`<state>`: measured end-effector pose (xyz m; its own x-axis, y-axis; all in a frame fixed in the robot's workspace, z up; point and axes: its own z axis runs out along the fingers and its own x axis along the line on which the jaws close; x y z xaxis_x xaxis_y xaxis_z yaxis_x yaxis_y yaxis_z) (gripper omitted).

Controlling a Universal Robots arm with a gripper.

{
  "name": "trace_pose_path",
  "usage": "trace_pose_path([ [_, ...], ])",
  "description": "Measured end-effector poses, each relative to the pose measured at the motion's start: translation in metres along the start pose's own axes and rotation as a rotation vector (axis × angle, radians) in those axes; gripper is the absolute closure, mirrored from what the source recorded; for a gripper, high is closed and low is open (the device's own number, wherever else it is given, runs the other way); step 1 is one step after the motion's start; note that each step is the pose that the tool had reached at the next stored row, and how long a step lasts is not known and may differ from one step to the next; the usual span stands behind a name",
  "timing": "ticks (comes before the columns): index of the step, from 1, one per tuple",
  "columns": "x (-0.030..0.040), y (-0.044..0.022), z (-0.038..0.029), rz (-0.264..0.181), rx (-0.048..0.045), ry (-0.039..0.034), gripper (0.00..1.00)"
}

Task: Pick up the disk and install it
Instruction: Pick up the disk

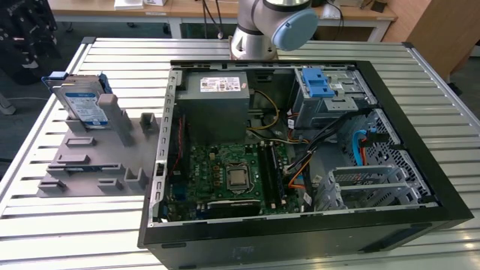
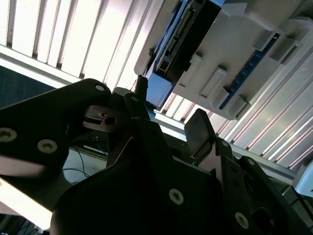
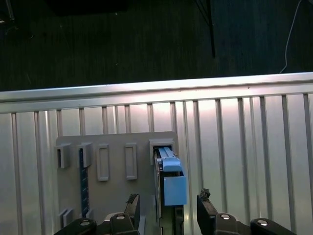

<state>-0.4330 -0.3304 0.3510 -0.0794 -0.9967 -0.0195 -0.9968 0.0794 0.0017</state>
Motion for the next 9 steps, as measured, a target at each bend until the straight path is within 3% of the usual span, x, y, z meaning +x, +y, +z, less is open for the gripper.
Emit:
trace_pose_path([
  [9,-0.0013,0.0012,0.0036,0.0,0.0003,-0.0002,0.42],
])
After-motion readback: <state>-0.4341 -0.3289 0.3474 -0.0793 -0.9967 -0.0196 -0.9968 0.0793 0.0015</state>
